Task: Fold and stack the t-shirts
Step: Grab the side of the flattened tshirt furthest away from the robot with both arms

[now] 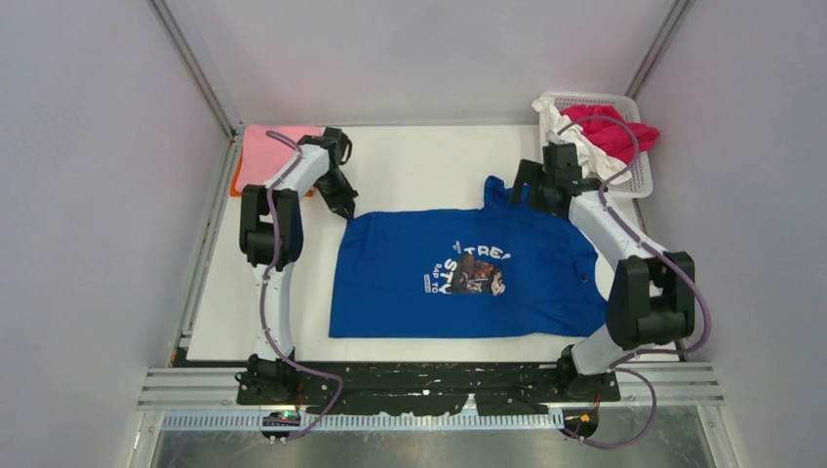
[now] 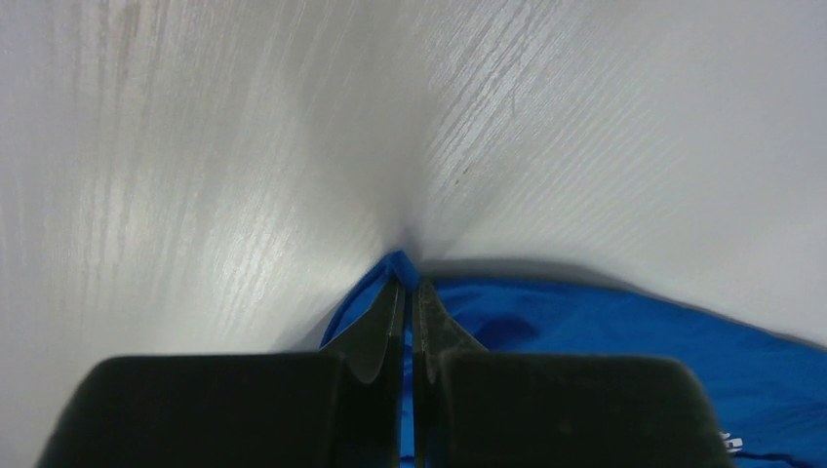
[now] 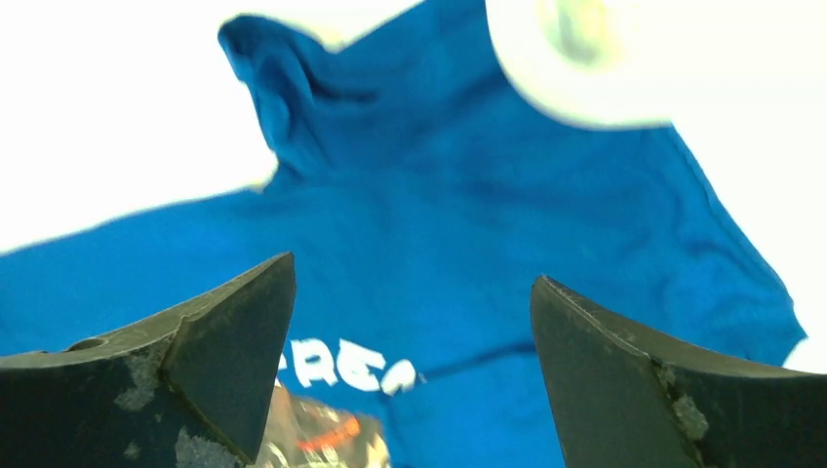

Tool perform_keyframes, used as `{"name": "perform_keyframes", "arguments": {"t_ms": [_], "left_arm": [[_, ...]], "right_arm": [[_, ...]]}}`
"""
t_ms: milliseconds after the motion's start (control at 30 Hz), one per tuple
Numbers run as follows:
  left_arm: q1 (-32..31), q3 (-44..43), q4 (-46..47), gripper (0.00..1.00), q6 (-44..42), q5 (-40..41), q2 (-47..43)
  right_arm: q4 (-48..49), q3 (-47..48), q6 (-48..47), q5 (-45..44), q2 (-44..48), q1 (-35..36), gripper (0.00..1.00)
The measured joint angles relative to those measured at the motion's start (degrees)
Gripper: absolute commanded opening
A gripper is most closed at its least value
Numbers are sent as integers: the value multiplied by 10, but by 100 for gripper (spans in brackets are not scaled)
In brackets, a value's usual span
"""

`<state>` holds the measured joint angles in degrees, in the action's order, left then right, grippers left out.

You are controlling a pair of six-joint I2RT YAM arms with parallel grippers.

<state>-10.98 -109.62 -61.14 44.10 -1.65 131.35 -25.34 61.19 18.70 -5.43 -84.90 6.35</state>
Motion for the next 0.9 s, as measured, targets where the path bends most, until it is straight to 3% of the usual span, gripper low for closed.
{"name": "perform_keyframes", "arguments": {"t_ms": [267,667,800,867,900], "left_arm": [[13,32,31,0,-24,3,-26],[14,38,49,0,-43,1,-26],[14,43,52,0,-43,1,-26],[14,46,52,0,-43,1,-28],[14,48,53,0,-43,1,-30]], "right_arm": [[-3,200,114,-67,-208,12,100],[-26,289,220,-89,-353,14,78],[-31,295,231,-93,-367,14,62],[-34,303,234,-97,-374,12,48],[-34,306,233,-98,-376,11,34]]}}
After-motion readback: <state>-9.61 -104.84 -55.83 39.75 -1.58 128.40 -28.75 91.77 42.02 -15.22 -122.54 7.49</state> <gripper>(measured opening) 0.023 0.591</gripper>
